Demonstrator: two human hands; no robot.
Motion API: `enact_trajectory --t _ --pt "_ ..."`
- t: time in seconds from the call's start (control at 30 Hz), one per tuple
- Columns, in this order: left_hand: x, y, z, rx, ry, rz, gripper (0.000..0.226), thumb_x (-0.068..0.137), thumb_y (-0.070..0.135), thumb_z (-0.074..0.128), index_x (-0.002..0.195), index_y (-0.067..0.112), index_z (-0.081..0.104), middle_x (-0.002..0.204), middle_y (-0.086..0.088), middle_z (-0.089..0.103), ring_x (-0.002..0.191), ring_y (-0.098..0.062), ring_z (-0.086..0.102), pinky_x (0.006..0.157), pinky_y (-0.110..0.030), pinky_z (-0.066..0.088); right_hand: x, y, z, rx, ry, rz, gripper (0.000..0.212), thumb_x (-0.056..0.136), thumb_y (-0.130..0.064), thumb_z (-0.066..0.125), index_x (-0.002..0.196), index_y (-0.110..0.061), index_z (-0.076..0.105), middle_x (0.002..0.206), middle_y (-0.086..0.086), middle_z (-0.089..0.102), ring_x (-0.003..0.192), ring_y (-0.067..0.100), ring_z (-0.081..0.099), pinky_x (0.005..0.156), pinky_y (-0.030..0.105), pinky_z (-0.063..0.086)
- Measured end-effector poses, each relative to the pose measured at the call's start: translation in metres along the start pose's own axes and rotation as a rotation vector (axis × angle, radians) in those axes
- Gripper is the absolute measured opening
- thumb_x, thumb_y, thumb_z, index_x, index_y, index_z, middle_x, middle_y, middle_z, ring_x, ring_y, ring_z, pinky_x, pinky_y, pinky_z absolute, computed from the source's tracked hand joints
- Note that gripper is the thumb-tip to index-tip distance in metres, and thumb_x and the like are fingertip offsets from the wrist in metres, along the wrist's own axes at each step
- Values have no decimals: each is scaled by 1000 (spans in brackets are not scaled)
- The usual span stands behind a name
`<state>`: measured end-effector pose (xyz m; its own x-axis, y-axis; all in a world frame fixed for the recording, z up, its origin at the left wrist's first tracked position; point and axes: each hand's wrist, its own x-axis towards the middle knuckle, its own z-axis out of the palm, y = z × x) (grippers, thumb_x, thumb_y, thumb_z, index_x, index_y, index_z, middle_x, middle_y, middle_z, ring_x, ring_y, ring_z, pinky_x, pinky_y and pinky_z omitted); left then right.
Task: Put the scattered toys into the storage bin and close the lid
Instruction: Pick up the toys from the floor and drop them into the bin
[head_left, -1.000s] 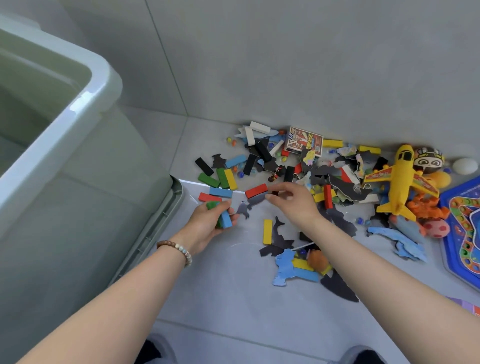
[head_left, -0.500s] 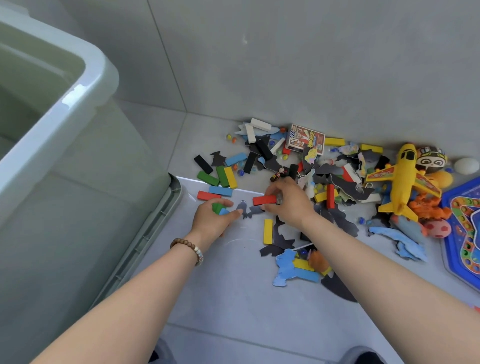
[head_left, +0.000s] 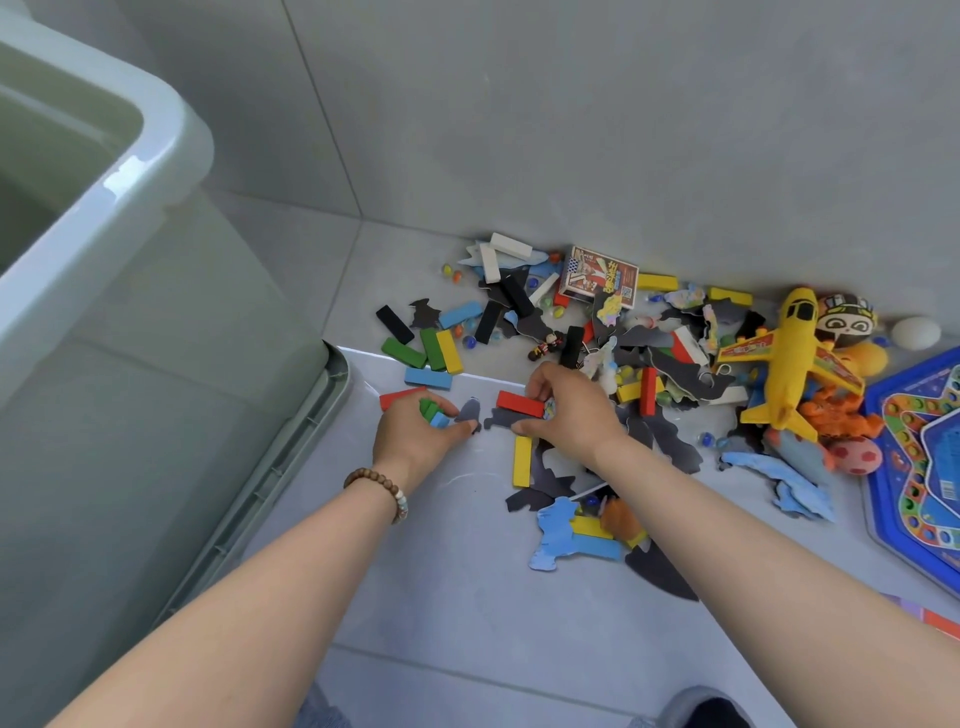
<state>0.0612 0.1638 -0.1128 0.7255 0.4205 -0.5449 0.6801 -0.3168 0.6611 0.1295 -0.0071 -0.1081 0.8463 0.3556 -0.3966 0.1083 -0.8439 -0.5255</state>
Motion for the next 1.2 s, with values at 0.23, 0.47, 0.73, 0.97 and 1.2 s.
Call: enact_trajectory --t 0.23,0.47,0.73,0.97,1.2 --pt "0 -3 -1 -42 -11 -21 35 74 36 78 99 15 64 102 1 60 95 -18 55 88 -32 51 -1 3 -3 -60 24 46 29 80 -31 71 102 -15 62 87 -2 50 82 18 49 66 26 34" --pt "-8 -5 1 -95 -54 -29 34 76 33 76 104 18 63 98 3 59 93 -19 57 84 -36 53 -11 11 -7 302 88 116 18 83 -23 70 95 -10 67 80 5 63 76 20 56 66 28 41" --pt "-34 -7 2 -161 -231 -39 17 81 27 72 92 14 68 67 -2 58 48 -11 45 41 -15 40 -63 17 2 973 117 572 7 87 -14 66 87 -7 69 86 8 66 73 15 62 61 13 56" --pt "-37 1 17 -197 -274 -85 20 82 22 71 95 6 70 61 -7 53 36 -7 41 41 -15 39 -62 7 2 874 -54 553 20 83 -24 70 96 -9 71 76 1 65 61 7 57 49 13 50" --pt "-37 5 19 -214 -285 -108 21 83 21 71 98 7 69 57 -5 50 36 -7 40 39 -14 38 -61 8 8 600 -128 378 16 90 -19 60 95 -7 70 86 7 69 67 10 58 62 25 54"
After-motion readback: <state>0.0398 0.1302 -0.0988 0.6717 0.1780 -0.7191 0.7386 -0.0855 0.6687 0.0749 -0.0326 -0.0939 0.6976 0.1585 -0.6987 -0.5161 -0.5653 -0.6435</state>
